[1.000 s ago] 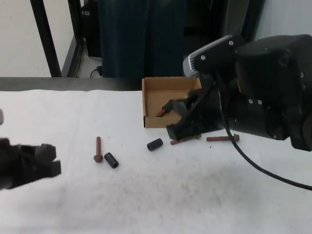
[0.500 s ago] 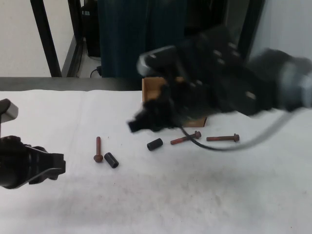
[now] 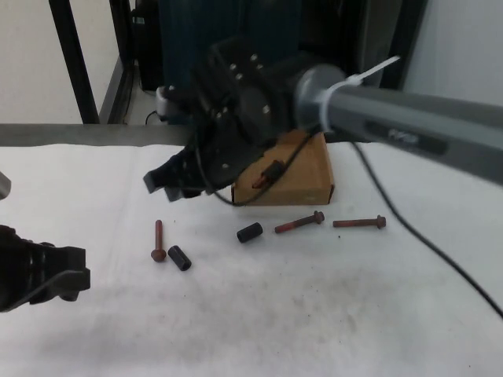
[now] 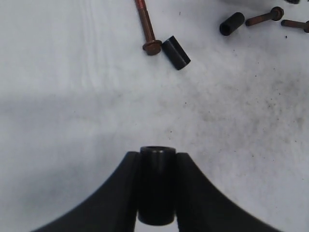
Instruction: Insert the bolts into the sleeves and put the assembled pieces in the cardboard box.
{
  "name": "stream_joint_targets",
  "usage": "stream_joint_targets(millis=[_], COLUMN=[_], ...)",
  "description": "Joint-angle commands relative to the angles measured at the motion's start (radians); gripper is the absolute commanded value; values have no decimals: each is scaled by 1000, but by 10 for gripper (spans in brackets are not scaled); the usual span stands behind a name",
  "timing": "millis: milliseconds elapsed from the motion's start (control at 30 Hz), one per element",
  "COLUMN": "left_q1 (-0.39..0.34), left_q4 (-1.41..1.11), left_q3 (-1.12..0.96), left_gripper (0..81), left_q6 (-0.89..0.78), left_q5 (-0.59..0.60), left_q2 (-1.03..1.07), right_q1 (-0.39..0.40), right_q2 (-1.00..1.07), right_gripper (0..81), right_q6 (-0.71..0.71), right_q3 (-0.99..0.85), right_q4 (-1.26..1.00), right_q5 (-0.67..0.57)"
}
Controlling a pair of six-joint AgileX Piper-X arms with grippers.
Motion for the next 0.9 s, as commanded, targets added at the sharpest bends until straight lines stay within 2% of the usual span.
stream_joint_targets(millis=[0, 467, 867], left_q1=[2, 2, 2], left_q4=[-5, -40, -40], left_q3=[-13, -13, -13], left_gripper=[8, 8, 8], left_q6=[-5, -5, -3], left_q5=[8, 8, 8], left_q2=[0, 0, -13], right_q1=[16, 115, 105], right_q2=[36, 78, 99], right_gripper=[333, 333, 333], right_q6=[52, 124, -16], right_q3=[-45, -49, -52], right_q4=[14, 7, 55], right_q5=[-13, 3, 88])
